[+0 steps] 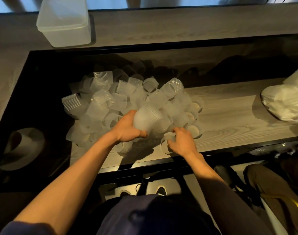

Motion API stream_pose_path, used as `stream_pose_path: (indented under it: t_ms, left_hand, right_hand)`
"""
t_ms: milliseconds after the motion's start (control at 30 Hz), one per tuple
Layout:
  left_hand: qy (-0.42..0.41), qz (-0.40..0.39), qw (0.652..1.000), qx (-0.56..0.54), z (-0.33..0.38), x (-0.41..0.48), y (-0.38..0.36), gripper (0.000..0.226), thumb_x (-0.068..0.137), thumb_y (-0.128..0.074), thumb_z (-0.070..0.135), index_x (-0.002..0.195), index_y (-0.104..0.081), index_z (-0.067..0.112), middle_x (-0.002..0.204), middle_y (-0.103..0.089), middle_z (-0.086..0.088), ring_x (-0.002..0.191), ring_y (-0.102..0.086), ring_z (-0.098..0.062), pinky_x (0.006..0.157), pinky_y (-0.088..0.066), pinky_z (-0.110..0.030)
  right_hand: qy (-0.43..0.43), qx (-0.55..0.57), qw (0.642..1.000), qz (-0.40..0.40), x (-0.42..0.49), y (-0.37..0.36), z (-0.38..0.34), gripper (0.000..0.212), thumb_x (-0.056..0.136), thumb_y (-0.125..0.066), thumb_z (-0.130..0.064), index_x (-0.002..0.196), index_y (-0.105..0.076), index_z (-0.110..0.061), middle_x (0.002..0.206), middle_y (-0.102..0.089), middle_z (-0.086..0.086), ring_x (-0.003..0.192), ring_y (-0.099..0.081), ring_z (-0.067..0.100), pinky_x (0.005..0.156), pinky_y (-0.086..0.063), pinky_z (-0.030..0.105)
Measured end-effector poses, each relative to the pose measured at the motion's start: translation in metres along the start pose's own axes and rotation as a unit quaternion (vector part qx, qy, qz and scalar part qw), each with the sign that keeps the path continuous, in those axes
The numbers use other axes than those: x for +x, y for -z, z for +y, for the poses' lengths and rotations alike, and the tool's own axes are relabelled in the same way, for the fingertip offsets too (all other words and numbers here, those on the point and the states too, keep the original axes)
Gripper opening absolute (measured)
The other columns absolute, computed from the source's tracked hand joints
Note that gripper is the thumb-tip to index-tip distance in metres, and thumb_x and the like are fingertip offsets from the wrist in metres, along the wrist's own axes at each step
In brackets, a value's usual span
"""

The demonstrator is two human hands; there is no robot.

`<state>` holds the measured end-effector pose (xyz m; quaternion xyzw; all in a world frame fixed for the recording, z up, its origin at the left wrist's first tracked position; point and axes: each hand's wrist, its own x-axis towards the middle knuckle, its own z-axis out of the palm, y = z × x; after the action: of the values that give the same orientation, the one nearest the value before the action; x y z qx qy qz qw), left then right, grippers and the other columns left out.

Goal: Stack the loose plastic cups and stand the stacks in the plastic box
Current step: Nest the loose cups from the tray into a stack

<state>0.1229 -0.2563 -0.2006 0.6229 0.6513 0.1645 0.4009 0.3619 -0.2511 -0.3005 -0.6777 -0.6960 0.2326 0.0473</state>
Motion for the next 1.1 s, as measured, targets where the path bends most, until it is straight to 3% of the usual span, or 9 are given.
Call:
stream_pose_path:
  t_ms: [100, 167, 300, 467, 567, 633, 800, 933, 1100]
  left_hand:
    - [0.003, -0.002, 1.0, 0.003, -0.001, 0.001, -0.001, 0.085, 0.073, -0.088, 0.021, 0.142, -0.04, 0.012, 0.121, -0.049, -0.002, 0.11, -0.05, -0.021, 0.074, -0.044, -0.03]
    - [0.005, -0.005, 1.0, -0.002, -0.001, 0.002, -0.002, 0.085, 0.073, -0.088, 0.021, 0.142, -0.039, 0.013, 0.122, -0.049, -0.002, 0.111, -0.05, -0.022, 0.075, -0.046, -0.031]
    - [0.004, -0.011, 1.0, -0.005, -0.001, 0.001, 0.0, 0.084, 0.072, -0.088, 0.02, 0.141, -0.04, 0.013, 0.122, -0.051, -0.003, 0.112, -0.052, -0.024, 0.085, -0.052, -0.039]
    - [0.011, -0.017, 1.0, -0.001, -0.008, 0.004, 0.007, 0.086, 0.07, -0.089, 0.022, 0.14, -0.04, 0.016, 0.123, -0.05, -0.002, 0.113, -0.051, -0.024, 0.083, -0.049, -0.036]
    - [0.006, -0.026, 1.0, 0.003, -0.006, 0.006, 0.007, 0.086, 0.069, -0.089, 0.021, 0.14, -0.041, 0.016, 0.122, -0.051, -0.002, 0.112, -0.052, -0.024, 0.079, -0.047, -0.033]
    - [-0.005, -0.038, 0.999, 0.001, -0.001, 0.005, 0.005, 0.085, 0.07, -0.089, 0.019, 0.141, -0.041, 0.016, 0.121, -0.051, -0.002, 0.111, -0.052, -0.023, 0.075, -0.047, -0.03]
    - [-0.031, -0.052, 0.998, -0.015, 0.012, 0.005, -0.003, 0.082, 0.069, -0.09, 0.015, 0.137, -0.045, 0.015, 0.116, -0.053, 0.0, 0.106, -0.055, -0.021, 0.073, -0.048, -0.026]
    - [-0.032, -0.053, 0.997, -0.052, 0.013, 0.003, -0.006, 0.08, 0.069, -0.09, 0.012, 0.135, -0.044, 0.013, 0.118, -0.056, -0.002, 0.107, -0.059, -0.022, 0.078, -0.055, -0.029]
    - [-0.015, -0.035, 0.994, -0.099, -0.007, -0.003, -0.011, 0.096, 0.069, -0.093, 0.02, 0.148, -0.037, 0.019, 0.132, -0.052, 0.001, 0.115, -0.056, -0.016, 0.085, -0.05, -0.022]
  right_hand:
    - [0.004, -0.043, 0.997, -0.067, 0.001, 0.007, -0.004, 0.08, 0.078, -0.077, -0.056, 0.142, -0.047, -0.018, 0.141, -0.051, 0.012, 0.13, -0.046, 0.038, 0.105, -0.045, 0.044]
    - [0.002, -0.07, 0.991, -0.112, -0.003, 0.002, -0.004, 0.094, 0.071, -0.083, -0.055, 0.147, -0.04, -0.02, 0.144, -0.047, 0.01, 0.129, -0.048, 0.039, 0.105, -0.047, 0.047]
    - [0.019, -0.087, 0.99, -0.11, -0.01, -0.013, -0.001, 0.079, 0.079, -0.08, -0.033, 0.146, -0.04, -0.021, 0.135, -0.05, 0.01, 0.125, -0.053, 0.036, 0.1, -0.05, 0.044]
    - [0.002, 0.137, 0.988, -0.076, 0.002, 0.046, -0.017, 0.081, 0.079, -0.085, -0.041, 0.147, -0.049, -0.018, 0.131, -0.059, 0.002, 0.117, -0.06, 0.023, 0.098, -0.051, 0.036]
    - [-0.019, 0.318, 0.947, 0.036, 0.0, 0.094, -0.037, 0.075, 0.084, -0.077, -0.053, 0.148, -0.049, -0.024, 0.127, -0.054, -0.006, 0.115, -0.055, 0.016, 0.093, -0.051, 0.034]
    - [0.009, 0.376, 0.925, 0.057, -0.004, 0.113, -0.049, 0.07, 0.087, -0.073, -0.056, 0.147, -0.05, -0.028, 0.122, -0.057, -0.009, 0.117, -0.055, 0.013, 0.094, -0.051, 0.036]
    - [0.094, 0.287, 0.952, -0.059, -0.011, 0.106, -0.062, 0.075, 0.09, -0.072, -0.049, 0.154, -0.041, -0.026, 0.142, -0.049, -0.001, 0.127, -0.05, 0.014, 0.105, -0.047, 0.034]
    - [0.121, 0.312, 0.931, -0.149, -0.019, 0.088, -0.066, 0.106, 0.083, -0.079, -0.046, 0.163, -0.012, -0.029, 0.163, -0.018, -0.007, 0.148, -0.024, 0.012, 0.121, -0.031, 0.038]
    - [0.089, 0.395, 0.913, -0.058, -0.021, 0.063, -0.06, 0.109, 0.07, -0.092, -0.033, 0.157, -0.028, -0.028, 0.153, -0.037, -0.003, 0.137, -0.046, 0.018, 0.112, -0.047, 0.046]
